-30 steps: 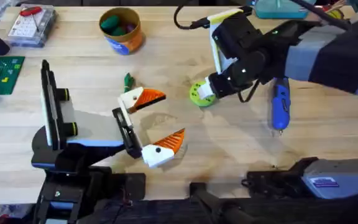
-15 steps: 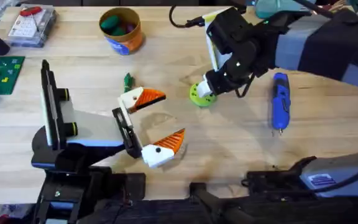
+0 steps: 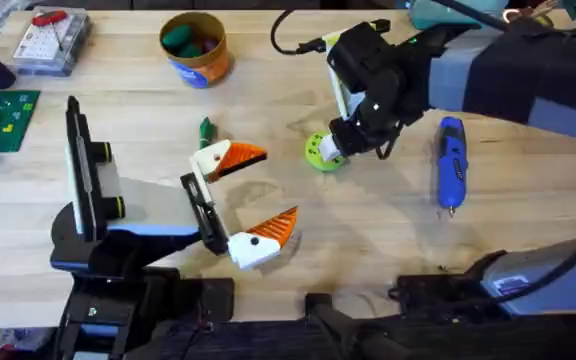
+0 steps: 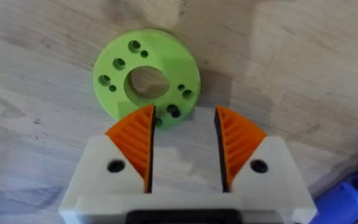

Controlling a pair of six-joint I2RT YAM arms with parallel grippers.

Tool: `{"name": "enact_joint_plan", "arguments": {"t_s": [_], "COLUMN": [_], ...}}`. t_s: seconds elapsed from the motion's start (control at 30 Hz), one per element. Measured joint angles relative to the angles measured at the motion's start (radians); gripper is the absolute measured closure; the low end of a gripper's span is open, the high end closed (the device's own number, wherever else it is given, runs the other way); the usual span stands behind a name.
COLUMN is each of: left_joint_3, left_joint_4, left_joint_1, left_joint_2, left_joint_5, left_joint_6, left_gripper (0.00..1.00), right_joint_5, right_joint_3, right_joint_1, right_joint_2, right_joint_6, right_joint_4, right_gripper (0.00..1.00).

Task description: Pick up the gripper from the table and insert it into the empty holder that is missing its gripper. Then pick up a screw, insert it into the mounting hole, and use the screwdriver to tighten it. Finally, clean up the table by picking up the vegetable and placing it into the bucket.

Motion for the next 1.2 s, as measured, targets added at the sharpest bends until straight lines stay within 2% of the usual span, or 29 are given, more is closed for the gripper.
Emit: {"name": "enact_joint_plan", "arguments": {"t_s": [0.13,1.2], "left_joint_3": [0.000,0.000], "left_joint_4": [0.000,0.000], "left_joint_1": [0.000,0.000], "left_joint_2": [0.000,0.000], "left_joint_5": [0.000,0.000], "left_joint_6": [0.000,0.000], "left_gripper": [0.006,0.006], "right_joint_5": [0.000,0.000], "right_joint_3": [0.000,0.014], "right_joint_1": [0.000,0.020], "right_joint_2": [0.001,0.004], "right_joint_6": [0.001,0.002], "right_joint_4": [0.000,-0.015], "right_gripper": [0.551,0.687]}}
